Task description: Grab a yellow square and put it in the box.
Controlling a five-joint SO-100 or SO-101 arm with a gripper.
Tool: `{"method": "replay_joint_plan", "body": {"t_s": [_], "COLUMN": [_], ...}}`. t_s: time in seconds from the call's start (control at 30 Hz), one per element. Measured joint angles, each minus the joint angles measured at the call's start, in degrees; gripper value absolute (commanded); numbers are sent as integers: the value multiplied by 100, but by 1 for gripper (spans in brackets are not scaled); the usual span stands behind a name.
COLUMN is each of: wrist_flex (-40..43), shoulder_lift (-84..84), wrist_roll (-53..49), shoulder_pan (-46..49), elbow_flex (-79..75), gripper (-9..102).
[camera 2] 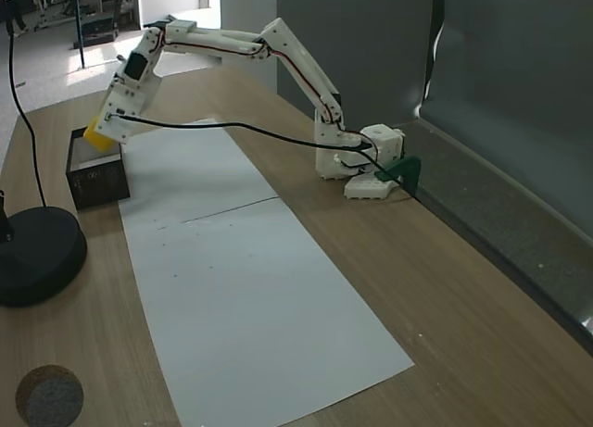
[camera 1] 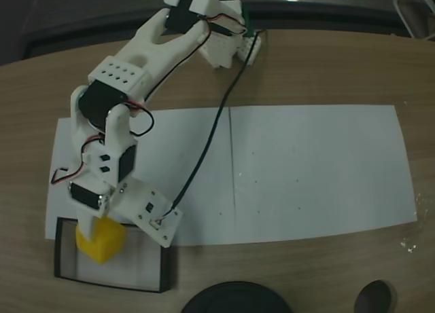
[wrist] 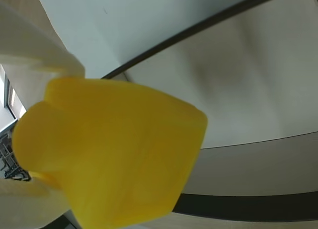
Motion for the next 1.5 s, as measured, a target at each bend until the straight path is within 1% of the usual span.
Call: {"method": "replay_joint_plan", "body": {"t_s": [0.03,0.17,0.2,0.33,0.4,0.47,0.5,0.53,0.67,0.8,1.0,1.07,1.17,1.33,1.5], "wrist_flex": [-18,-62,-62,-62,70,264,387,519,1151,1916,3164,3243,3252,3252,3252], "shoulder_lift": [0,0,0,0,0,0,0,0,369,1107,2408,2795,3498,4966,6970], "wrist_roll": [0,114,193,299,299,334,352,352,439,782,703,712,712,694,527], "shoulder_pan": [0,44,44,44,26,-62,-132,-211,-589,-1081,-2382,-2672,-2892,-3032,-3006], "elbow_flex": [0,0,0,0,0,-44,-79,-158,-404,-562,-562,-492,26,1424,3111], "gripper": [12,33,34,27,19,7,3,2,1,0,0,0,0,0,0]}}
